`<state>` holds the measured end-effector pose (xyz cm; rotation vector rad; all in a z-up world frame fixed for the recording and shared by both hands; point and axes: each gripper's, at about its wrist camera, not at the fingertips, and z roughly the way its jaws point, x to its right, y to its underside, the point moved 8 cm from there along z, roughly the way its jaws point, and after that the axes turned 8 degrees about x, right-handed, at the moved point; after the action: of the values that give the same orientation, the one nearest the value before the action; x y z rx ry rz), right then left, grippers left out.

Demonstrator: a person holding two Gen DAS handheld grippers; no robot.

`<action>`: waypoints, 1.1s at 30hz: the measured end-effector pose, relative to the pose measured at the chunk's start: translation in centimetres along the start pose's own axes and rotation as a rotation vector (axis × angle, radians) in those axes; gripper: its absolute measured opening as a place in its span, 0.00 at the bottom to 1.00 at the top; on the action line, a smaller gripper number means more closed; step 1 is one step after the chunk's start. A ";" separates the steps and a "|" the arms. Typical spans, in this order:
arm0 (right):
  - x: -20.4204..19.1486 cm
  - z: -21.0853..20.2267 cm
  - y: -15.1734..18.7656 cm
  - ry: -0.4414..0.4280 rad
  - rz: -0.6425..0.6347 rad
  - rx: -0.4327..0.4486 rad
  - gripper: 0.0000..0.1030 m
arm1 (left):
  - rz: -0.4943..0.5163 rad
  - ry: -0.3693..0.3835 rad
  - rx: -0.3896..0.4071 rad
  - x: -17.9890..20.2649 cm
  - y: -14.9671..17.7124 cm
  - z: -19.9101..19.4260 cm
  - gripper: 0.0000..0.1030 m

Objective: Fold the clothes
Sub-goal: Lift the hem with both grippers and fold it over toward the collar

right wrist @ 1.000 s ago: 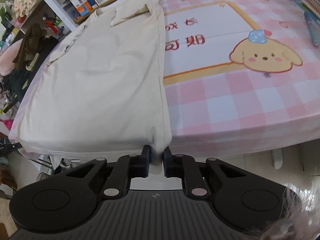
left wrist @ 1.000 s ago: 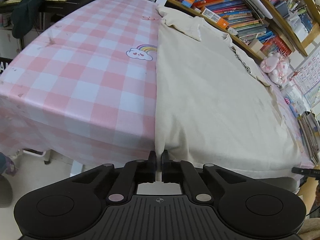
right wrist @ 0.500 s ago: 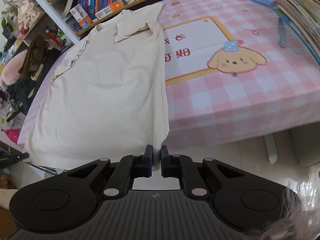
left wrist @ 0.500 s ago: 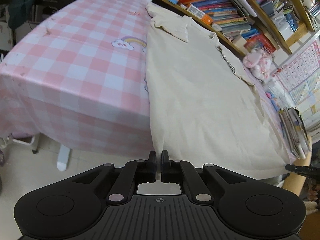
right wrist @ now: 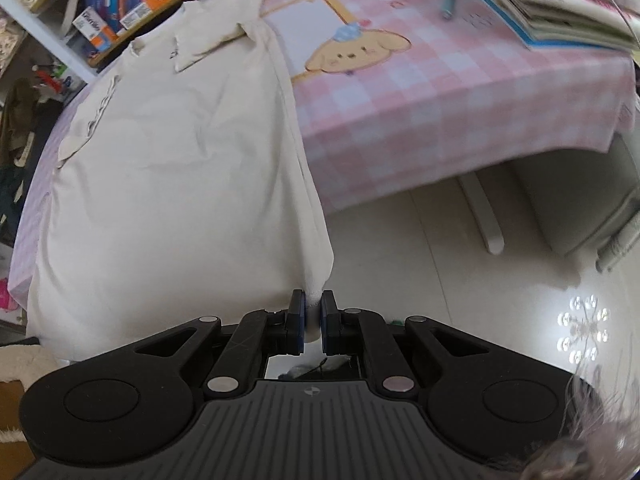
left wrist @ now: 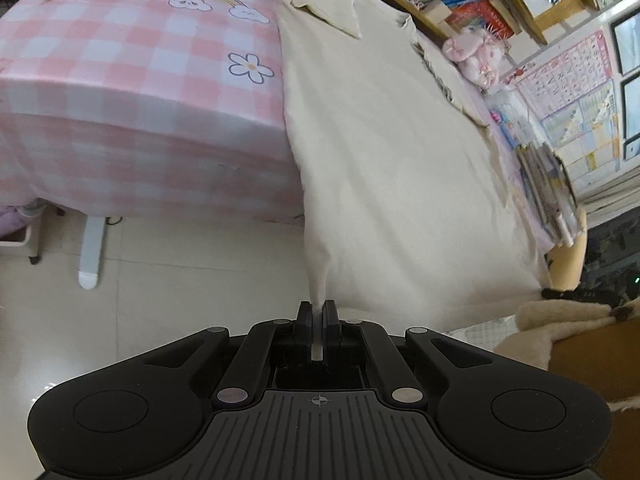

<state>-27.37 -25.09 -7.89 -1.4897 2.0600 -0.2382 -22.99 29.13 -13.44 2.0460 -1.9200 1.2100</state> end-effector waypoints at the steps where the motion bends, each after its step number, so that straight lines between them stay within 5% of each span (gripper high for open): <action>1: -0.1 -0.1 0.1 -0.006 0.009 -0.002 0.07 | -0.018 0.015 0.017 0.1 -0.4 -0.2 0.03; 7: -2.0 -2.5 -2.8 -0.146 0.098 0.072 0.07 | -0.164 0.114 0.215 0.6 -5.5 -2.2 0.03; 12: -3.4 -5.8 -9.2 -0.281 0.226 0.286 0.07 | -0.304 0.228 0.472 0.4 -12.1 -3.8 0.03; 16: -4.2 -5.5 -14.6 -0.411 0.428 0.462 0.07 | -0.344 0.252 0.591 1.3 -16.8 -3.0 0.03; 24: -7.7 -2.4 -24.4 -0.495 0.502 0.599 0.07 | -0.347 0.236 0.700 3.8 -26.2 -1.4 0.03; 33: -9.4 2.0 -34.8 -0.525 0.468 0.619 0.07 | -0.365 0.186 0.761 5.5 -34.4 1.6 0.03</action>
<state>3.93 -28.67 9.80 -0.5932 1.6304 -0.2354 7.29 31.00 3.79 2.3159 -1.0001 2.1333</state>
